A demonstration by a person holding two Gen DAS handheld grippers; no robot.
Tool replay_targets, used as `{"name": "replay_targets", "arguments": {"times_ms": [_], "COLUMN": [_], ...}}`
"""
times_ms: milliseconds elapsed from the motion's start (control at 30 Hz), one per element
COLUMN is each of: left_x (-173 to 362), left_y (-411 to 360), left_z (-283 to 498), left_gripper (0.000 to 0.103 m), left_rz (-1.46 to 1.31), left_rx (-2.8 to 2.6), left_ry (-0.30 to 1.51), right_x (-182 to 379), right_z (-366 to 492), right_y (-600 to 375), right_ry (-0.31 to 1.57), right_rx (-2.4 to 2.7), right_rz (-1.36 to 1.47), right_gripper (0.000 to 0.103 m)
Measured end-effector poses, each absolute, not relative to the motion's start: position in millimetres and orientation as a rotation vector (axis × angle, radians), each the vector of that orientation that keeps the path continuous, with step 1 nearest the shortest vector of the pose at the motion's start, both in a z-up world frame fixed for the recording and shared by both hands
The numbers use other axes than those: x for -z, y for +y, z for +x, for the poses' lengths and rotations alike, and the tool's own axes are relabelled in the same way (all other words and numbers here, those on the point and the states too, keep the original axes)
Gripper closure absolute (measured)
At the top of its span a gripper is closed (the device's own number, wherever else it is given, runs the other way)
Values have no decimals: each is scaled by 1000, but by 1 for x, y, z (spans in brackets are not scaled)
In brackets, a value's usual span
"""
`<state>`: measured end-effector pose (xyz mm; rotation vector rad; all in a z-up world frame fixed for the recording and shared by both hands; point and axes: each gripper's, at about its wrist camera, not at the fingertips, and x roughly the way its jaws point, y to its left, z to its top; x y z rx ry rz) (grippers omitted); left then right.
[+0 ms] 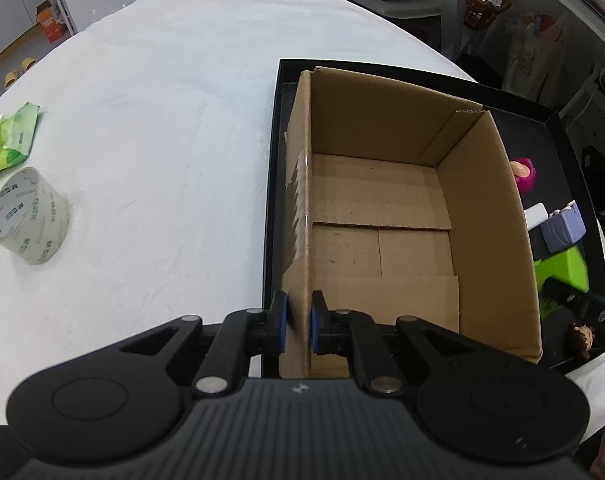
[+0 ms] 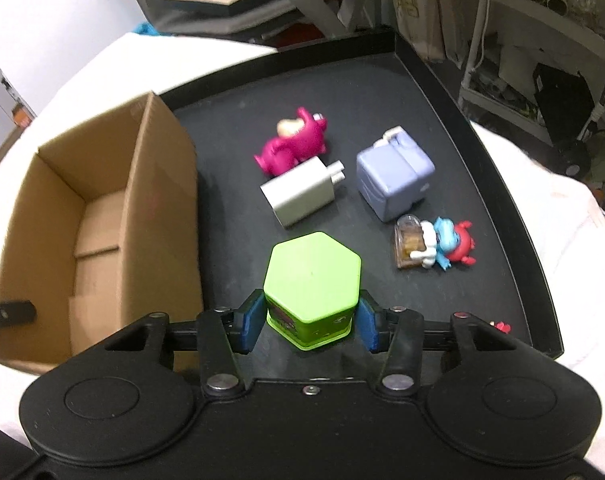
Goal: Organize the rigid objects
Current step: 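Lift the green container with the right gripper and lower it into the box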
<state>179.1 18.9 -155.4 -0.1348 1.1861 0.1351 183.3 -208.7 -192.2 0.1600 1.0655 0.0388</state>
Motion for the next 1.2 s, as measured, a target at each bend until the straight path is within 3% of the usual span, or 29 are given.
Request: {"name": "replay_targets", "arguments": {"times_ms": [667,1200], "left_x": [145,152], "left_y": [23,38], "left_z": [167,180], "left_gripper": [89,89], "left_rz": [-138,-199], "left_rx": [-149,-141], "left_ry": [1175,1172], "right_x": [139,119], "right_z": [176,198], "right_y": [-199,-142], "right_ry": [822,769], "right_rx": [-170,-342], "right_rz": [246,169], "right_gripper": [56,56]}}
